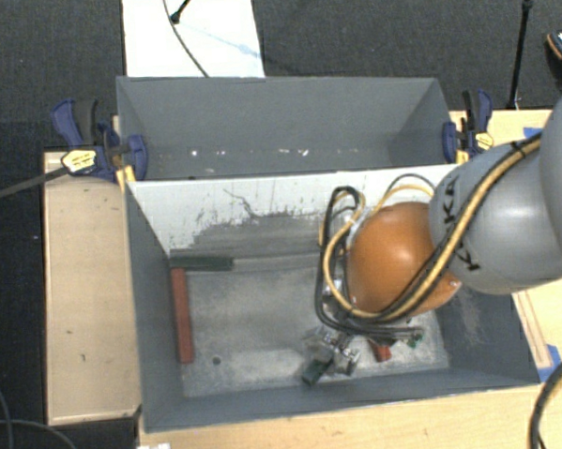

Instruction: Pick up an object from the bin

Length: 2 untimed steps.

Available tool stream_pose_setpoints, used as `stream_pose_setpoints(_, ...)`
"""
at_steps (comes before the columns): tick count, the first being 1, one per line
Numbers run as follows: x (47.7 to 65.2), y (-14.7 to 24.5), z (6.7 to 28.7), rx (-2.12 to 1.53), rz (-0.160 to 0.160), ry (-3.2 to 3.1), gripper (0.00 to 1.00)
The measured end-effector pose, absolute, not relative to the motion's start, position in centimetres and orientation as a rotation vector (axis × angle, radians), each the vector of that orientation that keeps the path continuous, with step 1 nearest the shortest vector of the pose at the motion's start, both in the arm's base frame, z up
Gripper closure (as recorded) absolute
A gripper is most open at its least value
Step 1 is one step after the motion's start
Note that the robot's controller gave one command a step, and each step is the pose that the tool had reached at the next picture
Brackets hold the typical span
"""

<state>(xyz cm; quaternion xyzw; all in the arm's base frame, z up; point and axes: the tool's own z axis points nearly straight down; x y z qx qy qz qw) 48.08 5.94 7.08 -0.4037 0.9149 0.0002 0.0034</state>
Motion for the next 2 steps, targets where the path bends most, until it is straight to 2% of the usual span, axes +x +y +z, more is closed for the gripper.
stream_pose_setpoints(1, 48.3, 0.4, 7.2, -1.685, -0.008, 2.631, 1.0)
stream_pose_setpoints(2, 50.0, 1.1, 23.0, -1.701, -0.006, 2.631, 1.0)
